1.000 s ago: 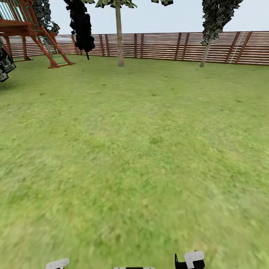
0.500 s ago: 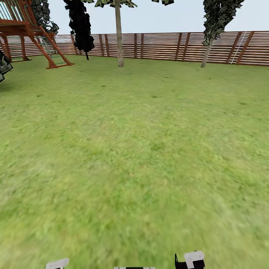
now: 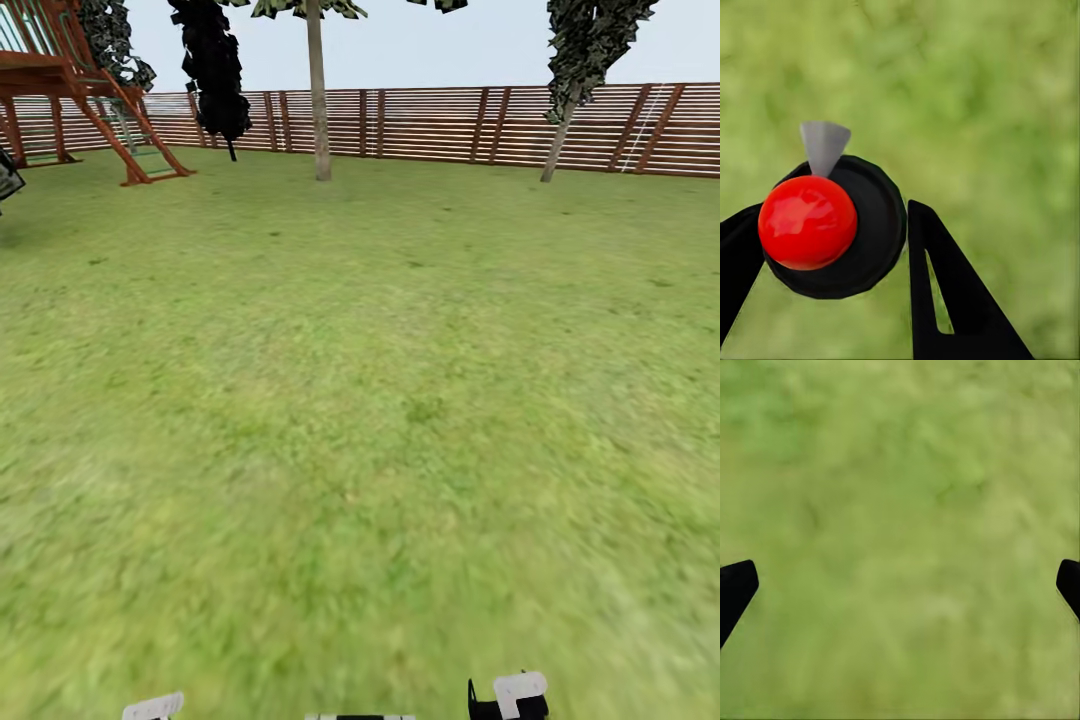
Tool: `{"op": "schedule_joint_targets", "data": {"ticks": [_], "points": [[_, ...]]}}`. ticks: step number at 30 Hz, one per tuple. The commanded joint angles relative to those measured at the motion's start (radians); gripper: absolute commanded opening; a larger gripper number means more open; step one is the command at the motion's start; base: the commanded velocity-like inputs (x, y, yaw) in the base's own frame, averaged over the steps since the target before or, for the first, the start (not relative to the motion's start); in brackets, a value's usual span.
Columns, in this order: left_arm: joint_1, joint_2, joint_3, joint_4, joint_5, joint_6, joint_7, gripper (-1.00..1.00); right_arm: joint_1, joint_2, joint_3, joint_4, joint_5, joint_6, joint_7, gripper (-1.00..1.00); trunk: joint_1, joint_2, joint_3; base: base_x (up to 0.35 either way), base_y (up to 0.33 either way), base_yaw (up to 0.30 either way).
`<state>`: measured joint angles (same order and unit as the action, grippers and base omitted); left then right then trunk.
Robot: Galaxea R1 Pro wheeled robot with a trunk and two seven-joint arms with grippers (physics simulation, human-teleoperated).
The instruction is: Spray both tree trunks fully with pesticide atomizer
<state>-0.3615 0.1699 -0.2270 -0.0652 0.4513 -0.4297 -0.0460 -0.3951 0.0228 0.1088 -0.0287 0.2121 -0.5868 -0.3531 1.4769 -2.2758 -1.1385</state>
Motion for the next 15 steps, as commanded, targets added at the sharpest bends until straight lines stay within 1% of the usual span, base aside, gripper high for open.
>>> {"op": "schedule_joint_targets", "data": {"ticks": [1,15], "points": [[-0.001,0.000,-0.006,0.002,0.010,-0.003,-0.005,-1.00,-0.001,0.000,0.008,0.001,0.004,0.001,-0.010,1.00,0.000,0.000,-0.001,0.336,0.000,0.000],[-0.001,0.000,-0.006,0.002,0.010,-0.003,-0.005,-1.00,-0.001,0.000,0.008,0.001,0.004,0.001,-0.010,1.00,0.000,0.000,-0.001,0.336,0.000,0.000]]}}
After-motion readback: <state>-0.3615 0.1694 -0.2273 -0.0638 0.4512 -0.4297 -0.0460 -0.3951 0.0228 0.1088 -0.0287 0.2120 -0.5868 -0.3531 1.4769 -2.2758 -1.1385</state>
